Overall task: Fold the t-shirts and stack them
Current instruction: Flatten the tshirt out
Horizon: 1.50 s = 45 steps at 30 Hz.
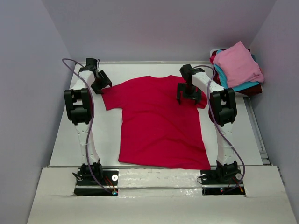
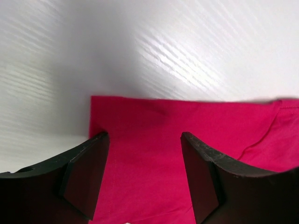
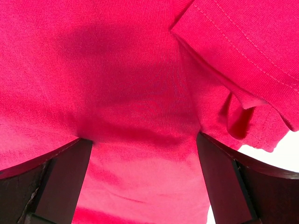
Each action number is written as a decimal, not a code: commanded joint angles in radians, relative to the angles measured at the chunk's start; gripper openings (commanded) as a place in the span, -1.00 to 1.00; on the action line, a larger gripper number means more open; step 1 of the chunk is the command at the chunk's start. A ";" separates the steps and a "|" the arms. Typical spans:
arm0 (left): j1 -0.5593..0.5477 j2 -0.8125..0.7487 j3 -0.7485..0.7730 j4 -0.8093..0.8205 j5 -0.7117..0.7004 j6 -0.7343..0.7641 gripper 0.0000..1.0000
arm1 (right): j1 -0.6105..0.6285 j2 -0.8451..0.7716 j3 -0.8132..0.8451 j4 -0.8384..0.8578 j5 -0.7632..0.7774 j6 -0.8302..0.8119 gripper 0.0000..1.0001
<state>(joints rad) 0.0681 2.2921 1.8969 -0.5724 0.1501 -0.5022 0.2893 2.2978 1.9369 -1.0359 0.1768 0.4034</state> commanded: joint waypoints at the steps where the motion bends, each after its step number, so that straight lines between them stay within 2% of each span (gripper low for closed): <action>1: 0.019 0.056 0.123 -0.061 -0.012 0.048 0.52 | -0.001 0.040 0.016 -0.026 0.050 -0.006 1.00; 8: 0.019 0.128 0.224 -0.081 0.052 0.083 0.52 | -0.001 0.055 0.051 -0.041 0.058 -0.011 1.00; 11: 0.019 0.124 0.223 -0.072 0.071 0.086 0.51 | -0.001 0.043 0.062 -0.038 0.067 -0.003 1.00; 18: -0.051 -0.103 0.077 -0.003 0.022 0.103 0.54 | -0.001 -0.046 0.088 -0.033 0.190 0.034 1.00; 25: -0.223 -0.227 0.070 -0.040 -0.012 0.110 0.55 | -0.001 -0.049 0.126 -0.053 0.145 0.055 1.00; 27: -0.254 -0.235 0.077 -0.038 0.023 0.103 0.56 | -0.001 -0.038 0.126 -0.055 0.133 0.052 1.00; 33: -0.338 -0.163 0.068 -0.046 0.085 0.071 0.56 | -0.001 -0.001 0.128 -0.059 0.110 0.043 1.00; 45: -0.379 -0.045 -0.076 0.048 0.210 0.082 0.55 | -0.001 0.038 0.143 -0.046 0.076 0.035 1.00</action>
<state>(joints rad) -0.2951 2.2398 1.8492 -0.5533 0.2947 -0.4236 0.2893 2.3154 2.0415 -1.0805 0.2749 0.4412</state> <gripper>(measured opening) 0.778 0.997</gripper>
